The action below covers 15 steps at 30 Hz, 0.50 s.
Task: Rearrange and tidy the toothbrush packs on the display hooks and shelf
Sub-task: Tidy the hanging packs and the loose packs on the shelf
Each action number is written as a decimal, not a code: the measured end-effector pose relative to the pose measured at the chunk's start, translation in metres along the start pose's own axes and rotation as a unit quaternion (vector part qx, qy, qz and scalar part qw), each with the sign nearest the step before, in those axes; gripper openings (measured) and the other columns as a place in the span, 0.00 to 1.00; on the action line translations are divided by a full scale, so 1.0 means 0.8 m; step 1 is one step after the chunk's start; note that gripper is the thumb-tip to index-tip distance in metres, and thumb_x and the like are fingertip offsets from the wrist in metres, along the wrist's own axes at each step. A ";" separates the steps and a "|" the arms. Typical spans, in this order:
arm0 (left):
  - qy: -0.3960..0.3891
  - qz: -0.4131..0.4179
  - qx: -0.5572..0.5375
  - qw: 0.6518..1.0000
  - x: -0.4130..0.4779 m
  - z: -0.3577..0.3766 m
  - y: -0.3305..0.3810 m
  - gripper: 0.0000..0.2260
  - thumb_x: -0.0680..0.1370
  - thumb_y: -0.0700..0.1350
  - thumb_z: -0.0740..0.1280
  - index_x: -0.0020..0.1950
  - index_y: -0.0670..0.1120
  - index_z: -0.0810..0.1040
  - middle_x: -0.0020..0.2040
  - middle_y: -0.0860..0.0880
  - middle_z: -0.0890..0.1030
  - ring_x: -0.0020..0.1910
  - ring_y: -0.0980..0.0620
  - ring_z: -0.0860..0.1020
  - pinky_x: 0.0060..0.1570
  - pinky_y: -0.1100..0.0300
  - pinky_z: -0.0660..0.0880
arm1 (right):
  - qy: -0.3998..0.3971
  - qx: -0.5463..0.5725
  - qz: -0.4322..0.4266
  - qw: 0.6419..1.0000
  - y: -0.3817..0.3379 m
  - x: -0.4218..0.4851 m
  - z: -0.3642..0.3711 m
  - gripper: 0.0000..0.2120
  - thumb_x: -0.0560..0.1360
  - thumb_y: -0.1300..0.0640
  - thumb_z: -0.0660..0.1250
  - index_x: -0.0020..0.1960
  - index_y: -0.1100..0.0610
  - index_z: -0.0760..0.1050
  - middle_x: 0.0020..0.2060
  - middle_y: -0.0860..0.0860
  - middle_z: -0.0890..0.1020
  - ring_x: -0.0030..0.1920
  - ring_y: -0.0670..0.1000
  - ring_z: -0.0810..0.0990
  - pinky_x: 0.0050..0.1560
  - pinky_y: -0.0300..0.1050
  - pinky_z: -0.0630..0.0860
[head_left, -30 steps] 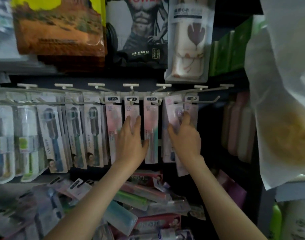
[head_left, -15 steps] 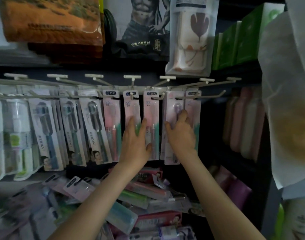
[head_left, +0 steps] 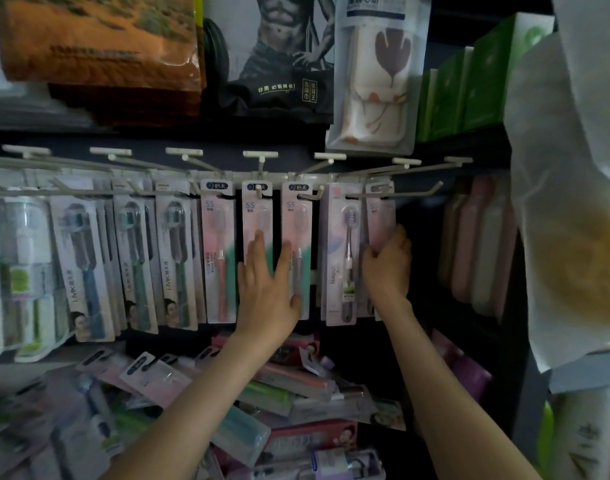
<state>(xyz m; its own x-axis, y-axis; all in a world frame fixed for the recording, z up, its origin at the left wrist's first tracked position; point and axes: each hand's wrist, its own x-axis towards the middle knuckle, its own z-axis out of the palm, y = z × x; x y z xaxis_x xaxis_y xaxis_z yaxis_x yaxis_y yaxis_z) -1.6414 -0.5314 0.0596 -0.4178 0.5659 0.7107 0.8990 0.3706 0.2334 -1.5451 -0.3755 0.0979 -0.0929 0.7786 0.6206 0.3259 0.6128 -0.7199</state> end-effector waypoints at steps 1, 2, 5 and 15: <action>0.000 0.001 -0.004 1.000 -0.001 0.000 0.000 0.37 0.78 0.47 0.65 0.78 0.50 0.44 0.75 0.45 0.32 0.75 0.43 0.37 0.74 0.46 0.44 | -0.005 0.008 0.001 1.000 0.002 0.002 -0.001 0.31 0.75 0.58 0.65 0.73 0.63 0.56 0.67 0.63 0.66 0.66 0.63 0.67 0.64 0.54 0.67; 0.002 0.001 -0.009 1.000 -0.001 0.001 0.000 0.36 0.78 0.47 0.65 0.78 0.51 0.44 0.75 0.45 0.32 0.75 0.43 0.37 0.74 0.47 0.41 | -0.006 0.018 0.001 1.000 0.002 0.003 -0.001 0.29 0.75 0.59 0.65 0.72 0.63 0.58 0.66 0.63 0.66 0.65 0.63 0.68 0.63 0.53 0.68; 0.006 0.008 -0.011 1.000 -0.002 0.004 0.003 0.36 0.78 0.47 0.65 0.78 0.50 0.44 0.75 0.45 0.32 0.75 0.43 0.37 0.72 0.49 0.38 | -0.006 0.037 -0.019 0.999 -0.001 0.002 -0.005 0.26 0.74 0.61 0.65 0.69 0.63 0.62 0.64 0.62 0.68 0.63 0.63 0.69 0.63 0.52 0.69; 0.013 0.024 -0.036 0.999 -0.009 0.016 0.025 0.35 0.76 0.45 0.68 0.77 0.47 0.52 0.76 0.40 0.41 0.75 0.40 0.42 0.74 0.43 0.48 | 0.016 0.126 -0.032 0.991 -0.008 -0.042 -0.041 0.27 0.71 0.63 0.69 0.67 0.64 0.64 0.62 0.60 0.71 0.62 0.59 0.72 0.59 0.43 0.67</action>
<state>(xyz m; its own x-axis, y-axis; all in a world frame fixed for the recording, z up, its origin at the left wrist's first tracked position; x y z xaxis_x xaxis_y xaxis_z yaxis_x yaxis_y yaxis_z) -1.6221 -0.5191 0.0507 -0.3706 0.5625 0.7391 0.9257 0.2887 0.2444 -1.5135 -0.4097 0.0919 -0.0750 0.7353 0.6735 0.0746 0.6777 -0.7316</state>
